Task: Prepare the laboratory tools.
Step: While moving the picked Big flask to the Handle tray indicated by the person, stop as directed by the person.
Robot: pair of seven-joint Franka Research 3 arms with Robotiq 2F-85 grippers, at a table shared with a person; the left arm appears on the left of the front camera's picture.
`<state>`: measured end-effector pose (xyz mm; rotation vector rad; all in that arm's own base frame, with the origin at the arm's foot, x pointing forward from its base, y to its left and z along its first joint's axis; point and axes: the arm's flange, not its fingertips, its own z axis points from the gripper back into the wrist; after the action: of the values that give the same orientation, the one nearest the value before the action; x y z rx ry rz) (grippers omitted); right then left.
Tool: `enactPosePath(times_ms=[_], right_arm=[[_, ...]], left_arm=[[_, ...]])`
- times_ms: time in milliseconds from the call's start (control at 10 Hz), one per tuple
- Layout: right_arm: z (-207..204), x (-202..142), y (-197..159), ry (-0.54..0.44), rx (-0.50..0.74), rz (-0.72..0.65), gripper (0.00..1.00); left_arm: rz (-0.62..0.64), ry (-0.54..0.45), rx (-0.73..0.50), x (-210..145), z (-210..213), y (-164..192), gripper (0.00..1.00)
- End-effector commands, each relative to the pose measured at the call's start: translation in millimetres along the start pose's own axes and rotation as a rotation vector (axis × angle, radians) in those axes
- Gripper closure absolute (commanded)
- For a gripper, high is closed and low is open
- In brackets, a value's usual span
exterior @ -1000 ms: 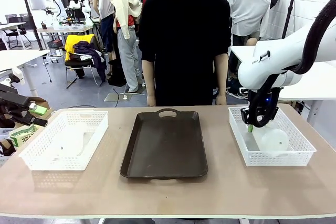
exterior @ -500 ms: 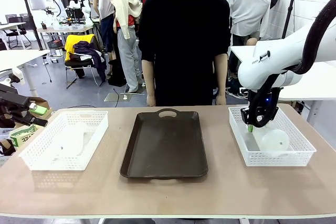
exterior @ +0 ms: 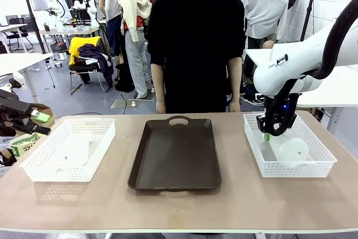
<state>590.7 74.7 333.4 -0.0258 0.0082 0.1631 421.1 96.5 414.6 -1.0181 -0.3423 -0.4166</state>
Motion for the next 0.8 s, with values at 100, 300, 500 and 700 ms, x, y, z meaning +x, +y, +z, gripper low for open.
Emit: enactPosePath(times_ms=[100, 300, 500, 700], right_arm=[[0.0, 0.0, 0.0, 0.000, 0.000, 0.001, 1.00], [0.0, 0.0, 0.0, 0.000, 0.000, 0.001, 1.00], [0.0, 0.0, 0.0, 0.000, 0.000, 0.001, 1.00], [0.0, 0.0, 0.0, 0.000, 0.000, 0.001, 1.00]], left_arm=[[-0.004, 0.000, -0.003, -0.5, 2.1, -1.0, 0.00], [-0.004, 0.000, -0.003, -0.5, 2.1, -1.0, 0.00], [-0.004, 0.000, -0.003, -0.5, 2.1, -1.0, 0.00], [-0.004, 0.000, -0.003, -0.5, 2.1, -1.0, 0.00]])
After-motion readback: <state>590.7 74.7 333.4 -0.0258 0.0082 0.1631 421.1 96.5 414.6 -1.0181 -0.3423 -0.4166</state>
